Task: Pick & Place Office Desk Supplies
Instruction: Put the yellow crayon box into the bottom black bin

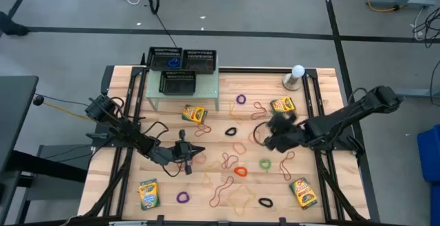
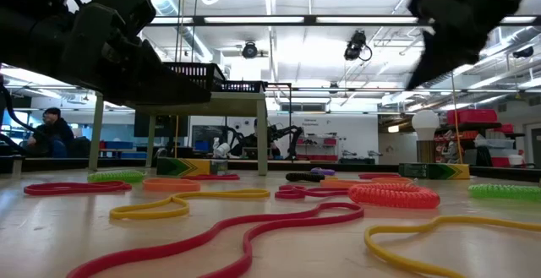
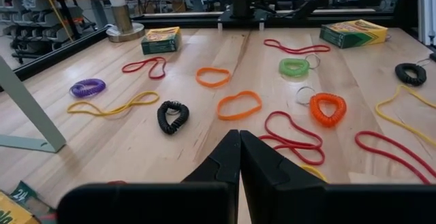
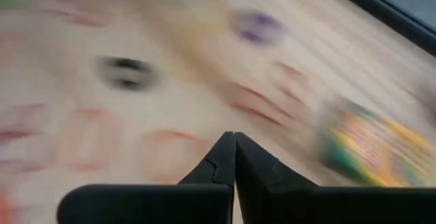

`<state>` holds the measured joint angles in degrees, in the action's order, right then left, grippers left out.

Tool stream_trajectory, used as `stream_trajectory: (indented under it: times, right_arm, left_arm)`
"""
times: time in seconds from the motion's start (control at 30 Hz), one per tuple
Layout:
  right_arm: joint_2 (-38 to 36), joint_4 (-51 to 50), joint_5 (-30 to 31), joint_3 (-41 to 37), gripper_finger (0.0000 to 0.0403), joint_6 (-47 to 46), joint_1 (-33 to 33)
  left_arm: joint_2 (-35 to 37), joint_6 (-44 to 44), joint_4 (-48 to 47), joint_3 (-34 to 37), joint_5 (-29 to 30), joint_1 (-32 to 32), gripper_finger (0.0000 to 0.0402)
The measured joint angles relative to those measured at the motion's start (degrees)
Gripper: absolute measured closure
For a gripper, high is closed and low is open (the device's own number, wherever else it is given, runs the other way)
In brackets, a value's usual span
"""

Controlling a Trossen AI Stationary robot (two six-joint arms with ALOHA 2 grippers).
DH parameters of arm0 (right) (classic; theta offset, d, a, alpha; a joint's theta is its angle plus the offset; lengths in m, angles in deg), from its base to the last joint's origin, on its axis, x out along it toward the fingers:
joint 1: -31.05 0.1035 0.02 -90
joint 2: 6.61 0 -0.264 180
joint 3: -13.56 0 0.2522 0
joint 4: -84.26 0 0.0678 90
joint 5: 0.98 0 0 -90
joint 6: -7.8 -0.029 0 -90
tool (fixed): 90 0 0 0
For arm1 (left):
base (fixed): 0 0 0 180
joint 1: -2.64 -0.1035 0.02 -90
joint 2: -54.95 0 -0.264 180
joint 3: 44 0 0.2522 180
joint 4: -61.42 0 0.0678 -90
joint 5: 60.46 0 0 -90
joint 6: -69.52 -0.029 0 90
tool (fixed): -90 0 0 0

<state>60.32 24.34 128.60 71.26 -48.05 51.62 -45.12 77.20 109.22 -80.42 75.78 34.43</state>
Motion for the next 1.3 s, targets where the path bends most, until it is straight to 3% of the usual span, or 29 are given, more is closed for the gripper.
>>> stream_trajectory:
  times: [0.1, 0.2, 0.43, 0.63, 0.83, 0.97, 1.13, 1.3]
  right_arm:
    - [-2.0, -15.8, -0.7, -1.9, 0.0398, -14.1, -4.4]
    - [-4.7, -20.1, -3.5, -5.5, 0.0399, -17.9, -11.4]
    - [-12.0, -7.8, -11.1, -11.6, 0.0388, 1.2, -31.8]
    - [-12.4, -0.3, -13.5, -11.7, 0.034, 13.9, -46.3]
    - [-9.9, 2.6, -17.8, -12.5, 0.027, 17.7, -52.0]
    - [-9.1, 8.3, -20.4, -17.6, 0.024, 19.2, -54.5]
    - [-9.1, 17.6, -23.9, -22.5, 0.0235, 22.5, -59.6]
    - [-9.3, 23.2, -28.2, -25.3, 0.0254, 23.8, -63.9]
  left_arm:
    - [0.0, 0.0, 0.0, 0.0, 0.0, 0.0, 0.039]
    - [0.0, 0.0, 0.0, 0.0, 0.0, 0.0, 0.039]
    - [0.0, 0.0, 0.0, 0.0, 0.0, 0.0, 0.039]
    - [0.0, 0.0, 0.0, 0.0, 0.0, 0.0, 0.039]
    - [0.0, 0.0, 0.0, 0.0, 0.0, 0.0, 0.039]
    - [0.0, 0.0, 0.0, 0.0, 0.0, 0.0, 0.039]
    - [0.0, 0.0, 0.0, 0.0, 0.0, 0.0, 0.039]
    - [0.0, 0.0, 0.0, 0.0, 0.0, 0.0, 0.039]
